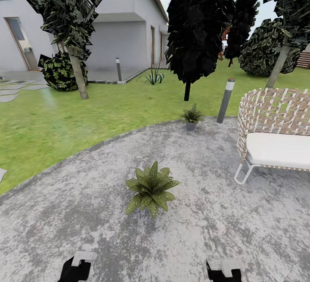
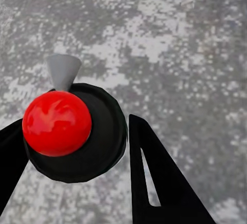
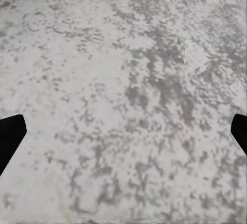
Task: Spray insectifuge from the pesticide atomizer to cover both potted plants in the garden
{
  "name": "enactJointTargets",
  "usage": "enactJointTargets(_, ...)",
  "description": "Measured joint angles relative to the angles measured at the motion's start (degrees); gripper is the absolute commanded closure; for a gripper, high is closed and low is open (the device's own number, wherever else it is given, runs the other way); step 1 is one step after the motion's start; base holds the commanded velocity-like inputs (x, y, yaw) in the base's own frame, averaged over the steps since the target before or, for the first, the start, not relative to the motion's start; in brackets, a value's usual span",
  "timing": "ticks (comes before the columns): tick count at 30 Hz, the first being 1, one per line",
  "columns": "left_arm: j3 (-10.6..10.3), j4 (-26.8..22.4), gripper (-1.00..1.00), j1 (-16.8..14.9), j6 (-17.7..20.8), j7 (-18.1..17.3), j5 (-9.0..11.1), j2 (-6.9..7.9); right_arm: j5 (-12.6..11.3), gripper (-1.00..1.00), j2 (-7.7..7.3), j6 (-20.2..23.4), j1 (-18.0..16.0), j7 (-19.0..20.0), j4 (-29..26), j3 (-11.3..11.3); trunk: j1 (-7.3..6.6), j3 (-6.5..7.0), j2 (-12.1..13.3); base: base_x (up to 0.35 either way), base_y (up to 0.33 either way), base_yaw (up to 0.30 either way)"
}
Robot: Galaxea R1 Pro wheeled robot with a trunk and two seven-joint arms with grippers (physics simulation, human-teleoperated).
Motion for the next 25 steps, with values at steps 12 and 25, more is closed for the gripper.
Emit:
enactJointTargets(12, 0.0, -0.1, 1.00, 0.6, 0.0, 0.0, -0.2, 0.05, 0.0, -1.00, 0.00, 0.0, 1.2, 0.0, 0.0, 0.0, 0.00, 0.00, 0.0, 0.000, 0.000, 0.000)
enactJointTargets(25, 0.0, 0.0, 1.00, 0.7, 0.0, -0.1, -0.4, 0.53, 0.0, -1.00, 0.00, 0.0, 1.2, 0.0, 0.0, 0.0, 0.00, 0.00, 0.0, 0.000, 0.000, 0.000)
